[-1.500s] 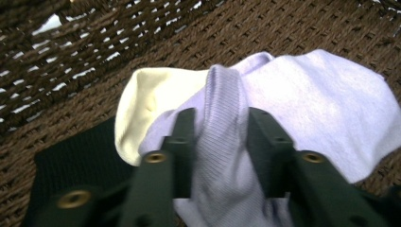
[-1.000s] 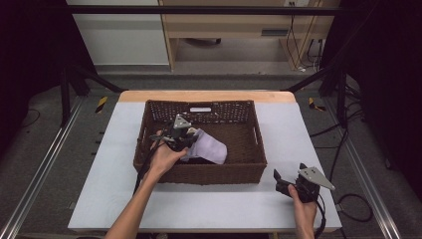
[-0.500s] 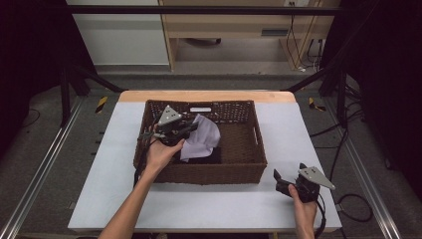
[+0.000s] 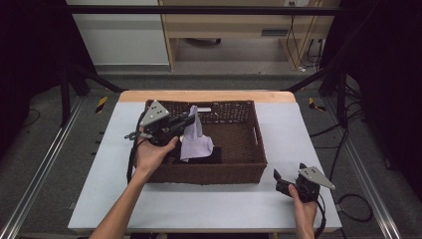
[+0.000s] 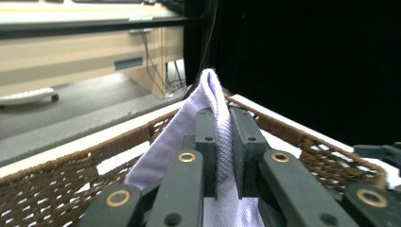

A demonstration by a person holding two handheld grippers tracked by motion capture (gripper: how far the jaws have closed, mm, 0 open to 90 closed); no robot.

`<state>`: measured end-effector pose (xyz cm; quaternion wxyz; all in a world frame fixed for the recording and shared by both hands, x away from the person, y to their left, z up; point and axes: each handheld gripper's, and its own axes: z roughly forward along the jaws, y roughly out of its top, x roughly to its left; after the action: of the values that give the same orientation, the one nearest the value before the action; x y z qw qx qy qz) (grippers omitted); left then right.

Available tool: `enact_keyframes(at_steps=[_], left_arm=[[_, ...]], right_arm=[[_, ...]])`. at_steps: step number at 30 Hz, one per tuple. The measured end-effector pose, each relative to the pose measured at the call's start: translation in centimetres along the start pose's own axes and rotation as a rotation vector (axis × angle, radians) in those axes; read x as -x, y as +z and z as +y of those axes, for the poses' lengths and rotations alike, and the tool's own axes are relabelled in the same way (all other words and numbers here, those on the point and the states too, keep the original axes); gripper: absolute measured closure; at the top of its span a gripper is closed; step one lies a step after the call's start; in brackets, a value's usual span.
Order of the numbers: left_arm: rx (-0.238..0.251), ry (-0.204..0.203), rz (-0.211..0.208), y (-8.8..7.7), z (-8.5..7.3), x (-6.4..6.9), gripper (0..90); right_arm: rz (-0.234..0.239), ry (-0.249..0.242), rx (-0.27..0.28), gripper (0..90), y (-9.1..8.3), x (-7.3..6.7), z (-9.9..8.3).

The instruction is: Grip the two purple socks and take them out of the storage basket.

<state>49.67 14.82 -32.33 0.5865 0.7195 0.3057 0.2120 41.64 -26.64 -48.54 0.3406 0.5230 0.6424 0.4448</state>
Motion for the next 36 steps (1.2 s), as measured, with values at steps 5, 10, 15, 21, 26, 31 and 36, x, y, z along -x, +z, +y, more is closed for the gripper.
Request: enact_keyframes(at_steps=[5,10,15,21,26,31,36], left_arm=[[0.041,0.012,-0.026,-2.1,0.6,1.3,81.7],[0.064,0.019,-0.063,-3.4,0.9,2.3,81.7],[0.084,0.048,-0.091,-4.9,1.1,3.6,81.7],[0.089,0.077,-0.111,-6.5,1.3,4.8,81.6],[0.080,0.095,-0.124,-7.3,1.0,5.6,81.6],[0.077,0.106,-0.153,-8.5,0.6,6.5,81.6],[0.088,0.122,-0.174,-9.8,0.4,7.3,81.6]], right_arm=[[-0.001,-0.001,0.001,4.9,0.0,0.0,0.0],[-0.002,0.001,-0.003,4.9,0.0,0.0,0.0],[-0.003,0.001,0.000,4.9,0.0,0.0,0.0],[-0.004,0.000,0.001,4.9,0.0,0.0,0.0],[-0.005,0.001,0.001,4.9,0.0,0.0,0.0],[-0.005,0.001,0.000,4.9,0.0,0.0,0.0],[-0.007,0.002,-0.001,4.9,0.0,0.0,0.0]])
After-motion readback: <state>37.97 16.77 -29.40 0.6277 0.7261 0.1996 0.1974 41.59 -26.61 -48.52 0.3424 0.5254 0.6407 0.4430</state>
